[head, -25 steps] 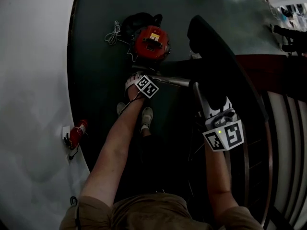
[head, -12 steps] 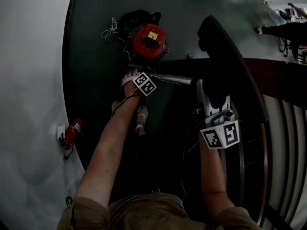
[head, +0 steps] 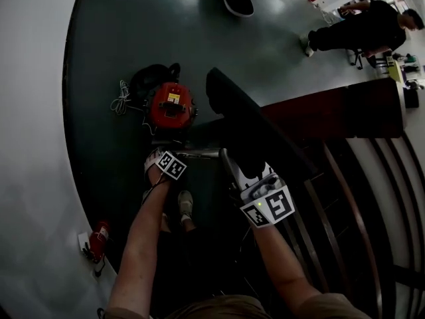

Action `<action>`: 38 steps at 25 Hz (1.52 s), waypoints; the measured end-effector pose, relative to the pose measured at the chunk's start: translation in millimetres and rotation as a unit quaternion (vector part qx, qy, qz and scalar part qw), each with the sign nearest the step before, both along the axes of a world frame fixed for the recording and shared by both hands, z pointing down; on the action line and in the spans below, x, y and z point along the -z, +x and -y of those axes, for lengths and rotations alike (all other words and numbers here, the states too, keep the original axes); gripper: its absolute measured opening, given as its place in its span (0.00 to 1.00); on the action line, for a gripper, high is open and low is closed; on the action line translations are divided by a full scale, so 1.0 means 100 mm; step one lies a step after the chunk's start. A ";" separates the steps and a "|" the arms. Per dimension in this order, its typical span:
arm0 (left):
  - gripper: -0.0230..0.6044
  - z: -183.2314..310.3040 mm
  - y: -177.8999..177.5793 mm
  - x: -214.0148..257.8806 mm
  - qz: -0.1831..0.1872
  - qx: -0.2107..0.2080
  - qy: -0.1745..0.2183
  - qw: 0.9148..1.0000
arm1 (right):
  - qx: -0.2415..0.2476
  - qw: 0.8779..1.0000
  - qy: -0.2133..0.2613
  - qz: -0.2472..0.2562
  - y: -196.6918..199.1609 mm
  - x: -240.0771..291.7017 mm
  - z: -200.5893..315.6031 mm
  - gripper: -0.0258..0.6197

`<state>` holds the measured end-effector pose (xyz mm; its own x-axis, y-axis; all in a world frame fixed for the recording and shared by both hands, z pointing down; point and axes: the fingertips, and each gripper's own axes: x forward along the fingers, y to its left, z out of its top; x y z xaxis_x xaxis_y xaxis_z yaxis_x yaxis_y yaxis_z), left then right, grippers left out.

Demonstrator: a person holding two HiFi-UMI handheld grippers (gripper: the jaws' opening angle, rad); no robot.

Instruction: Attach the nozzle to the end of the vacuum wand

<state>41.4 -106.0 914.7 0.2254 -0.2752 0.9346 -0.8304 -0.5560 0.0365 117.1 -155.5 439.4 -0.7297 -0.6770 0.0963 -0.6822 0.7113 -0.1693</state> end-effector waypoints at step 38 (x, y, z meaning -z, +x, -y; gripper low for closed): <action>0.35 0.13 0.27 -0.04 0.047 -0.041 -0.004 0.998 | 0.011 0.994 0.015 0.108 0.63 -0.04 0.08 0.33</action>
<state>68.9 -118.5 918.5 0.1584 -0.2517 0.9547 -0.7820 -0.6224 -0.0344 180.4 -163.2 443.3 -0.7459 -0.6607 -0.0849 -0.6164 0.7329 -0.2881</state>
